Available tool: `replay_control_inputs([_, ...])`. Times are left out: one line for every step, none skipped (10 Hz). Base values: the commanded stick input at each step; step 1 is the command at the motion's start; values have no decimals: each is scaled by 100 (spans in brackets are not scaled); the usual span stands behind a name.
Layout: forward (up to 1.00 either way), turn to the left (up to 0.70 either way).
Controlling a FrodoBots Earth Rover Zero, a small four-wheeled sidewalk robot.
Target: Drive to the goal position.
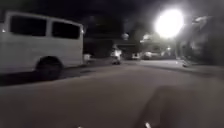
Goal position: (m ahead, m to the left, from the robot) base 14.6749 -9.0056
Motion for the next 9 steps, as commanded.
replay_control_inputs([50,-50])
replay_control_inputs([50,-50])
replay_control_inputs([50,0])
replay_control_inputs([50,0])
replay_control_inputs([50,0])
replay_control_inputs([50,0])
replay_control_inputs([50,0])
replay_control_inputs([50,0])
replay_control_inputs([50,0])
